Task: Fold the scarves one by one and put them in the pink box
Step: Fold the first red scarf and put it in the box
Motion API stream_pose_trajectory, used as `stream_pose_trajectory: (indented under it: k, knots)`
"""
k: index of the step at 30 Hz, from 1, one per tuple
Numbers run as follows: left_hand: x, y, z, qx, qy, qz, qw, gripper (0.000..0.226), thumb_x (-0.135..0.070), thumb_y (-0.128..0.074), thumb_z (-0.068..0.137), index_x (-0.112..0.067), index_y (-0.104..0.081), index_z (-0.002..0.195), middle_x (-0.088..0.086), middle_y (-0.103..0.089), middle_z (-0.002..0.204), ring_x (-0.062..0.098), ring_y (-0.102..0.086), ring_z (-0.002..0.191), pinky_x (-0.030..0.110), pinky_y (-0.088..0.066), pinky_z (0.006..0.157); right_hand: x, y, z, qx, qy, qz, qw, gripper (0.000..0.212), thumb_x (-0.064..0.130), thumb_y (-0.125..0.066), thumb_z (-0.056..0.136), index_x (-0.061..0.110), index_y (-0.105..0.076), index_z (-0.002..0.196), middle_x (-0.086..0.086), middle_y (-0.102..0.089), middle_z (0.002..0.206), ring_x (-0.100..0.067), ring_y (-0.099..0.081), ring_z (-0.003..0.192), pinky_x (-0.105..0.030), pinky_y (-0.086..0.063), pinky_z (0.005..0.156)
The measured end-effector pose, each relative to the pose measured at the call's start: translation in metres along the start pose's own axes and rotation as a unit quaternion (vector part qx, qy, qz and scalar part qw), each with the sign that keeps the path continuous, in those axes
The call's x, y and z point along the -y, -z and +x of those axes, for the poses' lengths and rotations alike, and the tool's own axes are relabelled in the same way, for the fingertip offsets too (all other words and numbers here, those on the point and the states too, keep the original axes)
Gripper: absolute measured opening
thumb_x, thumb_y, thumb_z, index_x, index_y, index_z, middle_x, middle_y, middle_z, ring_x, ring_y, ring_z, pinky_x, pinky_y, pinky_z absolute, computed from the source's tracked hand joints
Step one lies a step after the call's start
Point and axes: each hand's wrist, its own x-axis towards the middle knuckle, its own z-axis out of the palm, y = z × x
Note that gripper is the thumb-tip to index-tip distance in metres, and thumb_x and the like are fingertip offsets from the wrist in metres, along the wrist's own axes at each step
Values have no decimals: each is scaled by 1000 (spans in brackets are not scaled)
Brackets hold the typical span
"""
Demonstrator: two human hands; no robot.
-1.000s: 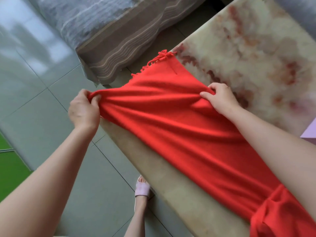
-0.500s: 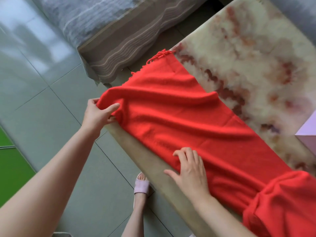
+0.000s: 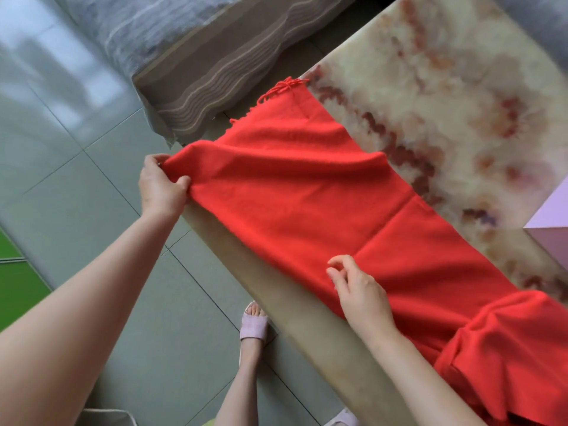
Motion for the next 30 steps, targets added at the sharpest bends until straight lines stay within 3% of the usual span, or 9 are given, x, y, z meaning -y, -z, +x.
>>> stream_pose_trajectory:
  k: [4,8,12,14,17,19,21,25,30]
  knots:
    - [-1,-4,-19,-50,-29,39,998,71,-18,-73,77,-12,-34,136,16,-26,140,34,-45,120,41,-35,107,-4,-14,-13,-66,70,-124,988,46,63,-53,75,24,-51,99,5,-50,94,-18,-51,87,-34,-46,77]
    - [-1,-6,-49,-79,-133,168,974,64,-21,-75,73,-19,-44,129,12,-27,142,34,-27,131,45,-26,110,-20,-25,-25,-79,53,-130,987,48,53,-74,61,25,-48,89,6,-47,93,-19,-48,83,-33,-41,76]
    - [4,-27,-93,43,-296,137,944,37,-14,-69,73,-11,-61,109,15,-50,122,35,-46,117,38,-32,102,-29,-31,-43,-88,78,-115,986,41,62,-58,69,27,-48,87,8,-47,90,-17,-46,84,-29,-34,75]
    - [12,-44,-118,121,-336,154,921,40,-23,-64,75,-11,-63,112,13,-55,124,35,-51,116,36,-35,101,-30,-34,-54,-77,118,-129,982,42,63,-58,68,27,-48,88,8,-48,91,-15,-43,84,-28,-33,75]
    - [24,-64,-143,182,-318,239,899,62,-37,-59,87,-23,-39,143,5,-24,155,27,-19,144,46,-16,116,-37,-41,-66,-63,107,-162,979,38,45,-77,63,27,-51,83,8,-49,88,-16,-47,80,-28,-32,73]
    - [30,-68,-147,177,-317,272,891,65,-43,-50,91,-27,-25,148,1,-11,159,22,-6,147,46,-7,116,-45,-43,-65,-86,74,-142,983,21,42,-67,71,26,-53,76,9,-51,82,-17,-49,77,-27,-31,70]
    - [29,-67,-146,160,-328,300,882,65,-48,-40,88,-26,-27,148,3,-17,158,23,-12,146,46,-11,115,-49,-41,-61,-96,89,-115,985,16,40,-51,80,26,-55,73,11,-54,76,-15,-48,74,-27,-31,67]
    - [26,-63,-140,127,-309,316,888,64,-49,-31,86,-19,-41,141,9,-36,149,29,-29,140,50,-20,112,-49,-40,-65,-51,151,-120,980,24,35,-43,89,25,-54,70,10,-54,68,-13,-52,62,-27,-32,64]
    - [26,-63,-131,119,-322,314,885,62,-41,-44,91,-22,-29,148,6,-17,158,26,-12,146,48,-9,115,-43,-27,-62,-26,118,-104,987,23,43,-42,90,27,-57,85,11,-54,80,-11,-56,74,-27,-37,70]
